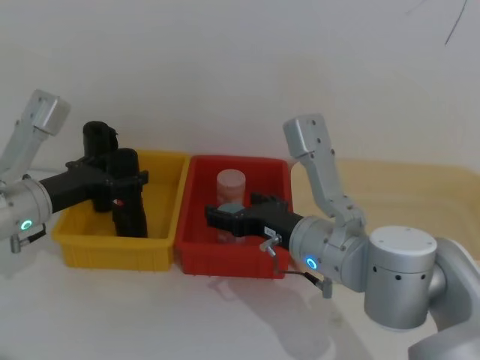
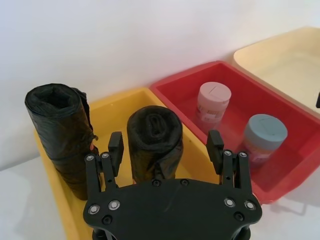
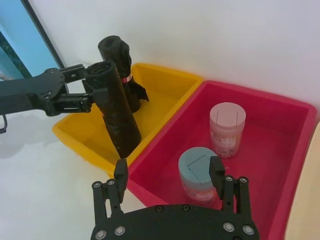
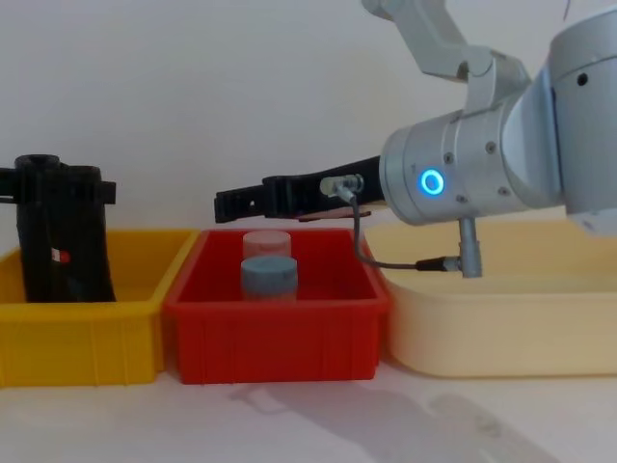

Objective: Pick up the garbage bag with the one hand and transfer it to the other hand.

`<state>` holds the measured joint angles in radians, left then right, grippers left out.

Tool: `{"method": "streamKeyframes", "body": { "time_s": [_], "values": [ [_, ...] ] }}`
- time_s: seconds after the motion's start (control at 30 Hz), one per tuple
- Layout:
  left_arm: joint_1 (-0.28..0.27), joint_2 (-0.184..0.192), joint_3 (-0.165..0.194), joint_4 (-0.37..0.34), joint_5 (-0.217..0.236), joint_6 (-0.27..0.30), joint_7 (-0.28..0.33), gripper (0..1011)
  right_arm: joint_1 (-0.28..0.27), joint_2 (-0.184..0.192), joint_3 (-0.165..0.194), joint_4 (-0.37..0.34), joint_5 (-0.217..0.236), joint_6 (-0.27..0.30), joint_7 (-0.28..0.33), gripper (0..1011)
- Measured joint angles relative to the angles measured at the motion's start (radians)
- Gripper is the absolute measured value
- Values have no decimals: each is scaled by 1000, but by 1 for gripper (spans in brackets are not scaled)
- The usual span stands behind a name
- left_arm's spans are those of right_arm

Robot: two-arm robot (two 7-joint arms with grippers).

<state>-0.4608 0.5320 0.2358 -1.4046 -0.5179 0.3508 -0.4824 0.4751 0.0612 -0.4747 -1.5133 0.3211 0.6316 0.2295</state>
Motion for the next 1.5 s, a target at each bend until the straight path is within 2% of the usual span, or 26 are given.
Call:
{"method": "streamKeyframes", "body": {
  "time_s": [0.37,0.87,1.3,1.5],
  "values": [
    [-41,-3,34,48,15,2,7,1001,21,-12,-7,48,3,-8,9,1001],
    [-91,-10,77,117,27,-32,-28,1001,46,-30,-17,106,-1,-29,15,1001],
    [-107,-12,90,138,30,-45,-39,1001,70,-47,-37,163,-38,-77,6,1001],
    [-110,-13,93,142,30,-46,-41,1001,93,-58,-46,211,-64,-107,-2,1001]
  ]
}}
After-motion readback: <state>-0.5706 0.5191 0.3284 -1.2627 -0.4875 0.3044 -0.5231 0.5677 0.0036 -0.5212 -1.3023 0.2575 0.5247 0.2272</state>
